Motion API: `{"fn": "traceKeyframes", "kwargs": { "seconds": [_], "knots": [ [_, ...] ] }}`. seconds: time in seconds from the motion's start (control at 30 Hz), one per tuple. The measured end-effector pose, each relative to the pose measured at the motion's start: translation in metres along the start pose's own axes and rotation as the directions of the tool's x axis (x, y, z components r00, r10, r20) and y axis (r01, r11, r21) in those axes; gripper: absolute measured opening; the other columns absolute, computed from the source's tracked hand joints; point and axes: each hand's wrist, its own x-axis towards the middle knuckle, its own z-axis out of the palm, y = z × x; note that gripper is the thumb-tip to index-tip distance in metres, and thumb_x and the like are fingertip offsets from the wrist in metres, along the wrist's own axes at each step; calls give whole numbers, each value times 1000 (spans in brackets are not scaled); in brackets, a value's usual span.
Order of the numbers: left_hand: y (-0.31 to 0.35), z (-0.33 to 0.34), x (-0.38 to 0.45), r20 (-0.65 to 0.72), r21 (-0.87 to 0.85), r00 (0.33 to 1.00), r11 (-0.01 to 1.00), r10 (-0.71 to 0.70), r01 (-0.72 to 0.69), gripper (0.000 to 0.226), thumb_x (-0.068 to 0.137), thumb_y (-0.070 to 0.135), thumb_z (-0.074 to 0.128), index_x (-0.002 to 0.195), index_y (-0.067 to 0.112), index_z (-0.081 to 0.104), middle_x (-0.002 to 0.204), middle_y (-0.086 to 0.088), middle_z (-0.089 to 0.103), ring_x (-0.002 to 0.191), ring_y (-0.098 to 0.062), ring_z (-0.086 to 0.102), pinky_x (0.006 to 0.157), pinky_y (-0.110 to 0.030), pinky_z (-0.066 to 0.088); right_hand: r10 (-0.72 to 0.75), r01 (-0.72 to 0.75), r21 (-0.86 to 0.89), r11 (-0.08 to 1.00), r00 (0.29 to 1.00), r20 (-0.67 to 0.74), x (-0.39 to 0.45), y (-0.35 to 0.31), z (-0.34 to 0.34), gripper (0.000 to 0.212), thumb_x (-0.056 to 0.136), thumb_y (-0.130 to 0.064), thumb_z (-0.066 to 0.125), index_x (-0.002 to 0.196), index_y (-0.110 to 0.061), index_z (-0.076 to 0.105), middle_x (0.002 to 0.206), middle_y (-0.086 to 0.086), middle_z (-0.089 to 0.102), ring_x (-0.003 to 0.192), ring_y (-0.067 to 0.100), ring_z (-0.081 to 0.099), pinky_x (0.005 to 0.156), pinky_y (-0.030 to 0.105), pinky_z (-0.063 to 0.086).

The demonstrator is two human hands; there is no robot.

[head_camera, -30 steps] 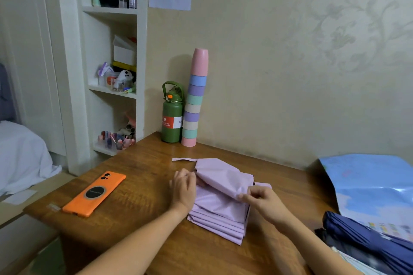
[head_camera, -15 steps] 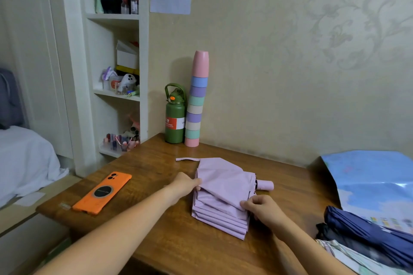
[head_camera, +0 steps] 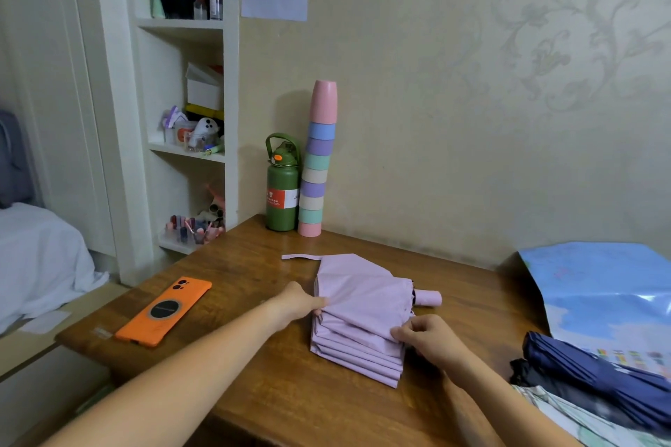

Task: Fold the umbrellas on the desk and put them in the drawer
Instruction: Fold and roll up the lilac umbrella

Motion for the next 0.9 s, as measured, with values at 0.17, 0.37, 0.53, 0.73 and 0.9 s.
{"fn": "traceKeyframes", "kwargs": {
  "seconds": [0.17,0.37,0.53,0.73,0.9],
  "knots": [
    [16,10,-11,-337,490,875,858,347,-151,44,97,50,56,128,19,58,141,-5,53,132,-25,45,107,-40,36,8,-9,-237,972,1000,-3,4,-6,7,32,92,-35,72,69,-19,56,60,-7,55,54,8,47,53,20,36],
    [36,25,0,-82,563,612,543,787,-623,48,109,32,37,156,26,38,168,-4,22,155,-22,18,123,-38,22,39,-44,-395,918,999,-20,14,-14,14,25,82,-24,74,66,-17,56,61,-4,55,57,9,50,55,23,39],
    [13,54,18,99,672,683,458,724,-582,58,111,45,17,164,35,-3,172,-4,-13,158,-22,-16,128,-46,-4,148,-116,-476,872,989,30,23,-24,12,24,82,-27,73,69,-18,56,68,-1,54,64,14,52,59,24,42],
    [-3,71,29,106,701,683,433,722,-567,69,105,62,10,160,34,-20,166,-4,-32,150,-24,-35,123,-49,-19,85,-108,-527,843,994,-67,48,-50,-9,31,94,-37,51,70,-17,55,69,-1,64,67,18,63,69,29,50],
    [-7,77,33,47,693,659,451,751,-563,69,104,59,28,165,31,10,172,-8,-2,157,-25,-11,124,-47,-10,-103,-38,-468,883,957,-271,114,-53,-14,17,91,-27,54,88,-10,54,93,10,66,87,31,58,66,34,41]
  ]
}}
